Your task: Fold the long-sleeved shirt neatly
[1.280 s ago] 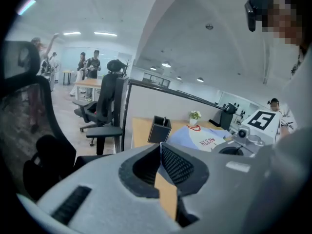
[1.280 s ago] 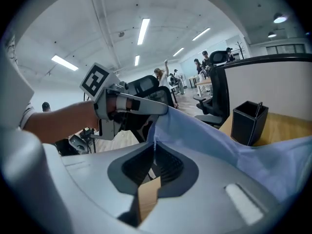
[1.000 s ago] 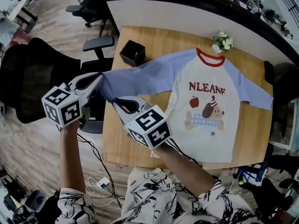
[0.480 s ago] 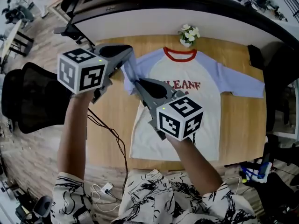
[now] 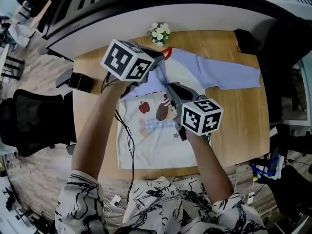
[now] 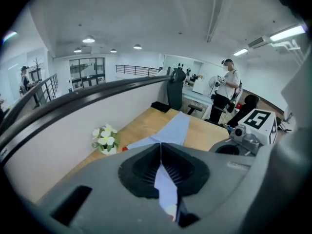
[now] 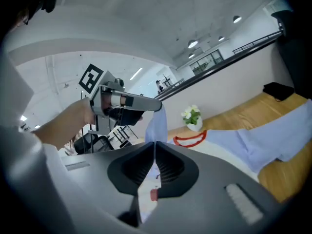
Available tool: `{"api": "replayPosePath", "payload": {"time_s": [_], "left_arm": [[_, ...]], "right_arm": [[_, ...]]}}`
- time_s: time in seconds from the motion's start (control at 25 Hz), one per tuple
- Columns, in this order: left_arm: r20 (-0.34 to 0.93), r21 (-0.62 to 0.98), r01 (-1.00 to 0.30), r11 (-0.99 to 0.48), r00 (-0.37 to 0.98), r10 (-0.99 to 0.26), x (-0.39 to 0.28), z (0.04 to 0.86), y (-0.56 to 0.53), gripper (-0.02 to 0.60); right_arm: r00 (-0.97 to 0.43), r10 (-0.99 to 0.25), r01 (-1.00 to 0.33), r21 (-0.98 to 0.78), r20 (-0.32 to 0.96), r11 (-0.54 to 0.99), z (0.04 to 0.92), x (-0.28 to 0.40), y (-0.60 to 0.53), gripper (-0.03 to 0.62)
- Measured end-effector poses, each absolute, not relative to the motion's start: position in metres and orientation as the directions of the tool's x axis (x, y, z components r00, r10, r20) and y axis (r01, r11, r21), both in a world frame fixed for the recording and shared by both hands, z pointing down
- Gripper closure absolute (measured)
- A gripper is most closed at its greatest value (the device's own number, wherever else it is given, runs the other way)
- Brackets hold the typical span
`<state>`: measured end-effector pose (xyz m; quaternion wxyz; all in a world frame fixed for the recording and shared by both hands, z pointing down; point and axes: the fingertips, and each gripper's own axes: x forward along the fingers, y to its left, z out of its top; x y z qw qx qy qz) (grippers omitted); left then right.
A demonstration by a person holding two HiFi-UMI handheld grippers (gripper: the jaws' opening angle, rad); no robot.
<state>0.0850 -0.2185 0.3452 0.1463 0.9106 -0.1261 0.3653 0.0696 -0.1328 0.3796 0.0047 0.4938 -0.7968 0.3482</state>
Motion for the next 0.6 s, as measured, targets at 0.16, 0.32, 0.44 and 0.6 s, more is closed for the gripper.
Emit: {"api": "replayPosePath", "payload": {"time_s": [0.16, 0.32, 0.44, 0.6], "left_arm": [[0.733, 0.192, -0.328, -0.925, 0.674, -0.087, 0.137, 0.397, -0.212, 0.565], [0.774, 0.218, -0.333, -0.917, 0.631, -0.045, 0.175, 0.453, -0.209, 0.565], [0.796, 0.25, -0.327, -0.911, 0.606, 0.001, 0.199, 0.491, -0.206, 0.565], [0.829, 0.271, -0.319, -0.908, 0.557, 0.051, 0.226, 0.538, -0.204, 0.565]], "right_arm": [[-0.437, -0.788, -0.822, -0.548, 0.435, 0.154, 0.43, 0.122, -0.127, 0.57], [-0.398, -0.761, -0.845, -0.529, 0.512, 0.086, 0.483, 0.153, -0.123, 0.569], [-0.373, -0.736, -0.855, -0.517, 0.565, 0.036, 0.52, 0.173, -0.123, 0.569], [-0.354, -0.702, -0.853, -0.521, 0.618, -0.028, 0.559, 0.193, -0.121, 0.567]]}}
